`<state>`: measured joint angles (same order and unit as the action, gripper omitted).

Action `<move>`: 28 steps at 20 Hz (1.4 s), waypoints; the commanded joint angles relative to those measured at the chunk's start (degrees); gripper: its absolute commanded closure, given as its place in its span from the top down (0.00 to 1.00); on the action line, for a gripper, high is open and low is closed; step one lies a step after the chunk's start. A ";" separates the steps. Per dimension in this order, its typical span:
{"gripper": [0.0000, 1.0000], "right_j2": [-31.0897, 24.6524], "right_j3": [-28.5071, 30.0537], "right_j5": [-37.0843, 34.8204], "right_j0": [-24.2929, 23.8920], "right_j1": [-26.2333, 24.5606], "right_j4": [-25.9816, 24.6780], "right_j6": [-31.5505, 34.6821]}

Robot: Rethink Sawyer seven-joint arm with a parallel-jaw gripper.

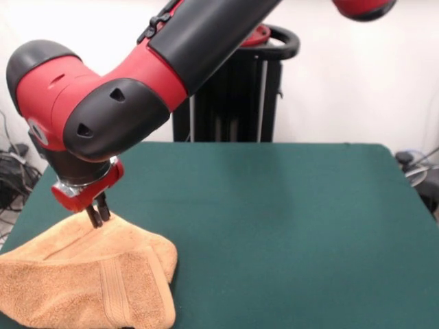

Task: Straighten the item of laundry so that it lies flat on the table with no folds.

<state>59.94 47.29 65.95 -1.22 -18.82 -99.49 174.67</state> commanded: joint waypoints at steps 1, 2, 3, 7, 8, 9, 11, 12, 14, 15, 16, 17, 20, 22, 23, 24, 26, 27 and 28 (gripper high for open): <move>0.00 -6.10 -4.33 -3.68 -0.44 -1.63 3.49 8.35; 0.00 -6.14 -4.37 -3.69 -0.47 -1.72 3.51 8.41; 0.00 -6.26 -4.35 -4.04 -0.46 -1.69 3.73 8.20; 0.00 -6.29 -4.72 -4.67 -0.51 -2.12 3.94 8.49; 0.00 -6.28 -4.99 -3.81 -0.55 -2.68 3.53 9.35; 0.00 -6.25 -4.99 -3.64 -0.49 -3.02 3.35 9.55; 0.00 -6.76 -4.60 -4.56 -0.36 -3.05 3.89 8.17; 0.00 -6.87 -4.40 -5.45 -0.24 -3.07 4.23 7.42; 0.00 -6.86 -4.35 -6.79 -0.24 -3.40 4.50 6.25; 0.00 -6.86 -4.38 -7.27 -0.27 -3.64 4.58 5.96; 0.00 -6.72 -4.38 -8.07 -0.26 -4.08 4.52 5.55; 0.00 -6.79 -4.23 -8.63 -0.16 -4.21 4.65 5.11; 0.00 -7.15 -4.17 -10.00 0.05 -4.83 4.82 4.50; 0.00 -7.48 -4.19 -10.67 0.12 -5.08 4.88 4.10; 0.00 -7.63 -4.14 -10.89 0.12 -5.10 4.92 3.93; 0.00 -7.76 -4.13 -11.14 0.13 -5.18 4.91 3.76; 0.00 -7.67 -4.15 -11.34 0.21 -5.83 4.54 4.05; 0.00 -7.65 -4.17 -11.30 0.20 -6.11 4.40 4.24; 0.00 -7.47 -4.32 -10.99 0.26 -6.79 3.97 4.91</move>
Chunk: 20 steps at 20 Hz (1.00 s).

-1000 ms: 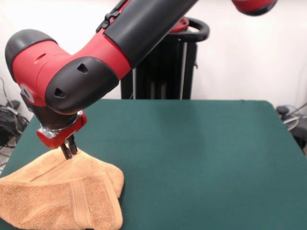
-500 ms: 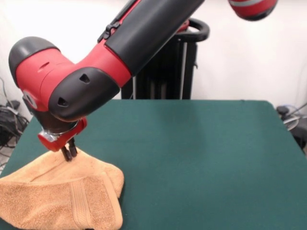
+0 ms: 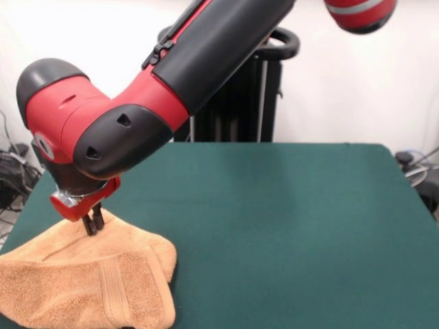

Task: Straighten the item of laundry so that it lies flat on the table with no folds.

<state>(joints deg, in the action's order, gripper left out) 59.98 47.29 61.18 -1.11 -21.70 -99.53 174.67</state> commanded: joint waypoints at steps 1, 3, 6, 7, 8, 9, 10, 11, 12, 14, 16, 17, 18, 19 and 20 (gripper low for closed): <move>0.00 -7.54 -4.34 -6.21 0.19 -4.28 3.90 5.03; 0.00 -7.82 -4.50 -5.49 0.21 -5.00 3.54 5.21; 0.00 -8.30 -4.55 -4.33 0.19 -5.53 3.07 4.67; 0.00 -8.37 -4.57 -3.81 0.17 -5.61 2.86 4.61; 0.00 -8.31 -4.57 -2.89 0.23 -5.81 2.35 4.63; 0.00 -8.31 -4.53 -2.55 0.28 -5.95 2.15 4.60; 0.00 -8.16 -4.36 -2.08 0.45 -6.10 1.83 4.89; 0.00 -8.01 -4.24 -1.80 0.58 -6.24 1.60 5.12; 0.00 -7.73 -3.92 -0.98 0.89 -6.36 1.02 5.33; 0.00 -7.24 -3.38 0.29 1.41 -6.55 0.02 6.11; 0.00 -6.86 -3.11 0.88 1.68 -6.92 -0.97 6.54; 0.00 -6.82 -3.05 0.91 1.72 -7.08 -1.31 6.52; 0.00 -6.70 -2.96 1.05 1.79 -7.35 -1.84 6.49; 0.00 -6.57 -2.92 1.10 1.90 -7.59 -2.23 6.67; 0.00 -6.32 -2.83 1.49 2.04 -7.92 -2.78 6.95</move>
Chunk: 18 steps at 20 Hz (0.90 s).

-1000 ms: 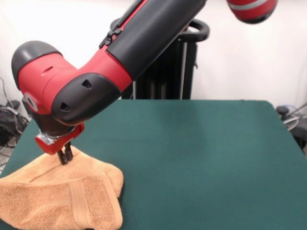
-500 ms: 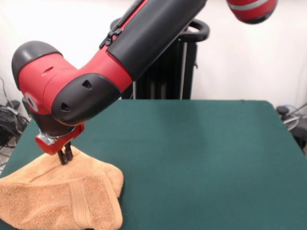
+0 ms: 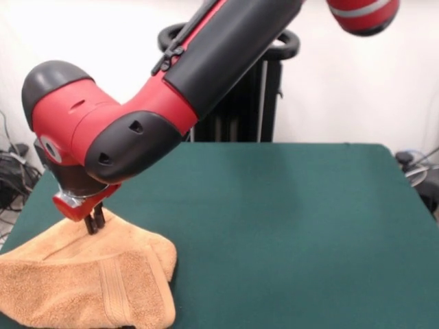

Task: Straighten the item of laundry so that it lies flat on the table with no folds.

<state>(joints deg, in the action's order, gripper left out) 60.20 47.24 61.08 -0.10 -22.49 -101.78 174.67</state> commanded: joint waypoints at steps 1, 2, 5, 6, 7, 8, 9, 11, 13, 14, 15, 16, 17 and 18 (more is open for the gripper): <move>0.00 -6.43 -2.73 1.87 1.11 -7.29 -0.86 7.13; 0.00 -6.02 -2.68 2.66 1.32 -7.69 -1.65 7.73; 0.00 -5.06 -2.37 3.55 1.97 -8.63 -3.30 9.22; 0.00 -4.55 -2.52 3.73 2.23 -9.26 -4.01 10.21; 0.00 -4.40 -2.55 3.75 2.37 -9.51 -4.35 10.65; 0.00 -3.64 -2.71 3.85 2.65 -10.38 -5.10 12.03; 0.00 -3.36 -2.72 3.76 2.75 -10.74 -5.36 12.49; 0.00 -3.17 -2.93 3.74 2.94 -11.34 -5.88 12.66; 0.00 -3.18 -3.00 3.95 3.16 -11.68 -6.41 12.69; 0.00 -3.15 -2.96 4.17 3.28 -11.82 -6.75 12.56; 0.00 -3.10 -2.93 4.43 3.39 -11.91 -7.04 12.72; 0.00 -2.81 -2.66 4.82 3.61 -12.25 -7.58 13.00; 0.00 -2.61 -2.51 5.06 3.77 -12.46 -7.93 13.14; 0.00 -2.43 -2.16 5.42 4.00 -12.71 -8.32 13.06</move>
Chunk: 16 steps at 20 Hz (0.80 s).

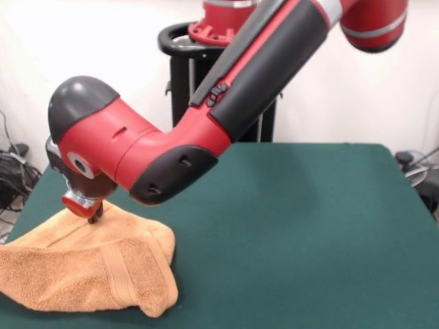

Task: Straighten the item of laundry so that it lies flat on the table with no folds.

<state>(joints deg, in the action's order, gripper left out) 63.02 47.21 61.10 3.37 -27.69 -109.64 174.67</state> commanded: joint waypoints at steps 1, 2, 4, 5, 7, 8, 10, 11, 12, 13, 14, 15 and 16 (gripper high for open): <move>0.00 -5.20 -1.99 5.56 0.64 -7.59 -0.51 13.01; 0.00 -5.22 -1.71 5.82 0.86 -7.71 -0.60 12.85; 0.00 -5.70 -1.21 5.74 1.09 -7.56 -0.52 12.23; 0.00 -5.97 -0.97 5.61 1.20 -7.44 -0.50 11.96; 0.00 -6.52 0.05 5.50 1.49 -7.07 -0.63 10.50; 0.00 -6.74 0.49 5.65 1.61 -6.82 -0.72 10.04; 0.00 -7.01 1.10 5.98 1.72 -6.52 -0.91 9.39; 0.00 -7.05 1.33 6.08 1.82 -6.49 -1.01 9.22; 0.00 -7.16 1.47 6.27 1.86 -6.50 -1.04 9.07; 0.00 -7.27 1.78 6.43 2.00 -6.49 -1.05 8.88; 0.00 -7.38 2.08 6.58 2.14 -6.48 -1.05 8.69; 0.00 -7.47 2.30 6.94 2.25 -6.46 -1.07 8.63; 0.00 -7.59 2.59 7.97 2.53 -6.48 -1.24 8.72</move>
<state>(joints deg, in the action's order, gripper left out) 63.58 48.51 61.78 4.77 -29.94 -112.37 174.67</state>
